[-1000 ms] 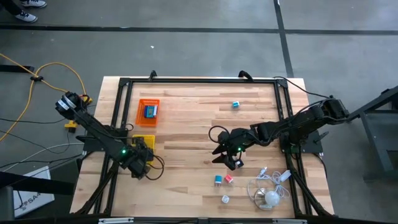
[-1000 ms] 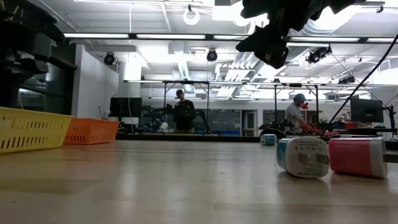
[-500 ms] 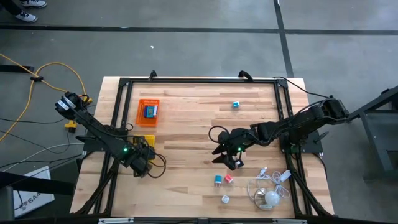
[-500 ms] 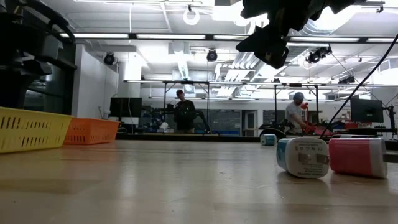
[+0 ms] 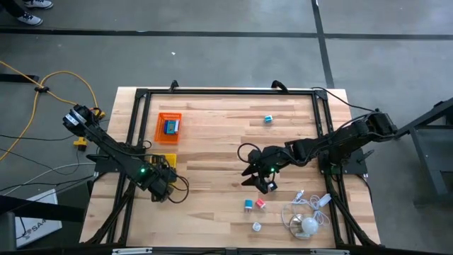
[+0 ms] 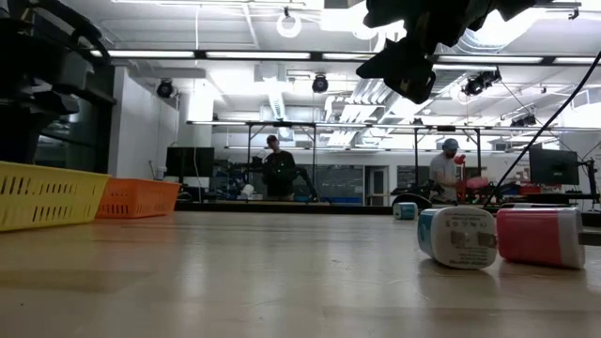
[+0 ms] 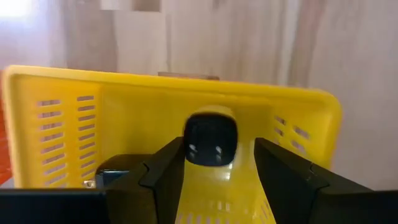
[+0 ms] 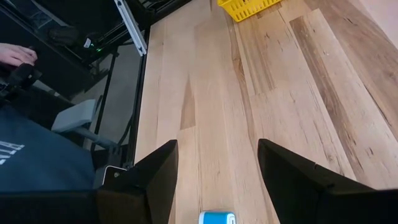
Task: Pick & Place Office items
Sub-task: Put the black charger adapter into the yellow basket
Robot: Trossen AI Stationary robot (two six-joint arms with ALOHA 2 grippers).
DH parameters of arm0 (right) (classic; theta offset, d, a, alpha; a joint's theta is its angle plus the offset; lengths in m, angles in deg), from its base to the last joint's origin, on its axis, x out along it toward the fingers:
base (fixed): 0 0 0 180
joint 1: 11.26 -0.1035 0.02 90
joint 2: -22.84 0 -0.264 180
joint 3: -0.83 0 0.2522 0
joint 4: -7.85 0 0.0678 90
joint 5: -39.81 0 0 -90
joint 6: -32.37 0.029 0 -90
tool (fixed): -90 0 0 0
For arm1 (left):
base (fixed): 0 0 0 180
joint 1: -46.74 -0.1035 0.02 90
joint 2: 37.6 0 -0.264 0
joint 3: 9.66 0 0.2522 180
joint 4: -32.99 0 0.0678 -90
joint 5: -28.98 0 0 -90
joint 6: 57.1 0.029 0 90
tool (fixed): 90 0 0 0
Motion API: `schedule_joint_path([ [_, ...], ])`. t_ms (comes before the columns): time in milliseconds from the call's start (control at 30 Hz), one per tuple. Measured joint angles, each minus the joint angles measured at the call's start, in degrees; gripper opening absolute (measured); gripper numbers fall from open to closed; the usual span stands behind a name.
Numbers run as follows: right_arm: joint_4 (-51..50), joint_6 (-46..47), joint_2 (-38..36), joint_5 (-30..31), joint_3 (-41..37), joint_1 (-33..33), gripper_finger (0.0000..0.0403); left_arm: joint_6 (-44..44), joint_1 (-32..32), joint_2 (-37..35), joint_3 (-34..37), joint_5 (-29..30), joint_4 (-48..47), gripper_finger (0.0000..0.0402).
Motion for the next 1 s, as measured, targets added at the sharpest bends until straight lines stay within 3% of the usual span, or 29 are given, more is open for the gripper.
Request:
schedule_joint_path([
  [500, -0.01, -0.01, 0.00, 0.00, 0.00, 0.00, 0.0208, 11.11, -6.23, -0.01, -3.88, -1.78, -7.37, 0.0184],
  [833, -6.30, -0.42, 0.00, -0.60, 0.00, 0.00, 0.0208, 20.81, -9.68, -0.01, -11.49, -1.54, -6.99, 0.0184],
  [1000, -9.66, 1.25, 0.00, -0.64, -0.02, -0.02, 0.0208, 25.96, -10.87, -0.01, -13.00, -0.19, -2.46, 0.0184],
])
